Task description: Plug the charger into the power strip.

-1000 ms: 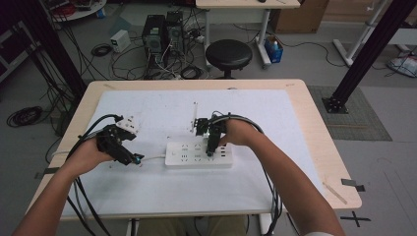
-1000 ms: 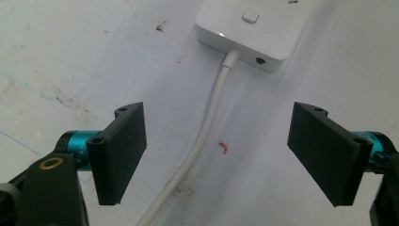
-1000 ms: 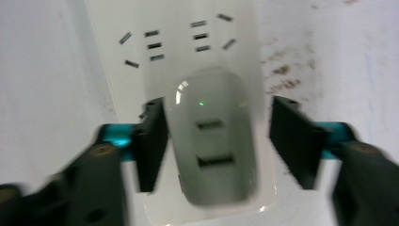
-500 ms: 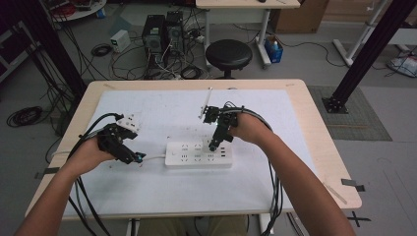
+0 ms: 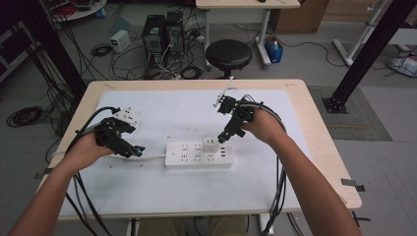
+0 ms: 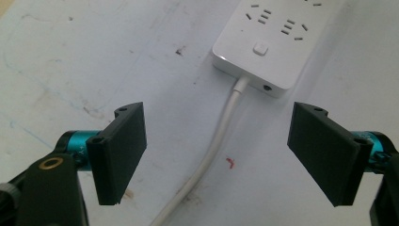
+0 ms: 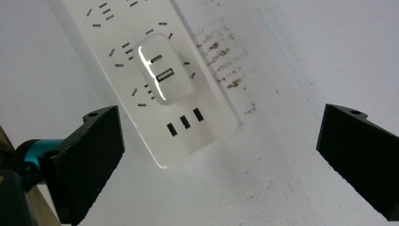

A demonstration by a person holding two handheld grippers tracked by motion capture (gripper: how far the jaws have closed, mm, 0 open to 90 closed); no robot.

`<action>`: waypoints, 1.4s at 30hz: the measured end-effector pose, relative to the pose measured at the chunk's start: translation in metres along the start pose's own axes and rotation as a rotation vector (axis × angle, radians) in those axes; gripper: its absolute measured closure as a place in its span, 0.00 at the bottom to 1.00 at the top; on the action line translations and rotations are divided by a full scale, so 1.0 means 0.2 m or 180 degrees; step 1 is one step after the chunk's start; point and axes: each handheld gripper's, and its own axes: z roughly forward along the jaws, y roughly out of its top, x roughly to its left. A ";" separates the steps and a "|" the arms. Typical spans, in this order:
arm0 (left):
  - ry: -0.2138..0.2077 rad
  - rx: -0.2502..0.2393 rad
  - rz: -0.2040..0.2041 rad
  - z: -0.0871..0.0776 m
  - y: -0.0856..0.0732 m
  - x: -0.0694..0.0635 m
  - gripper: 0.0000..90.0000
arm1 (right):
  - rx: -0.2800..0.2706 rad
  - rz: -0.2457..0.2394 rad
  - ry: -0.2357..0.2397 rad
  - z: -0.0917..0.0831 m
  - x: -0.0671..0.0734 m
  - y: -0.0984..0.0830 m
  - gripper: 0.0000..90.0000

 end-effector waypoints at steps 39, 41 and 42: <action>0.0178 -0.0141 -0.0158 -0.06 0.01 0.03 0.22 | -0.0251 0.0741 -0.0374 -0.28 -0.07 -0.60 0.01; 0.0176 -0.0129 -0.0165 -0.05 0.00 0.04 0.22 | -0.0245 0.0728 -0.0366 -0.27 -0.07 -0.61 0.01; 0.0175 -0.0125 -0.0172 -0.05 0.00 0.04 0.22 | -0.0246 0.0721 -0.0359 -0.26 -0.08 -0.61 0.01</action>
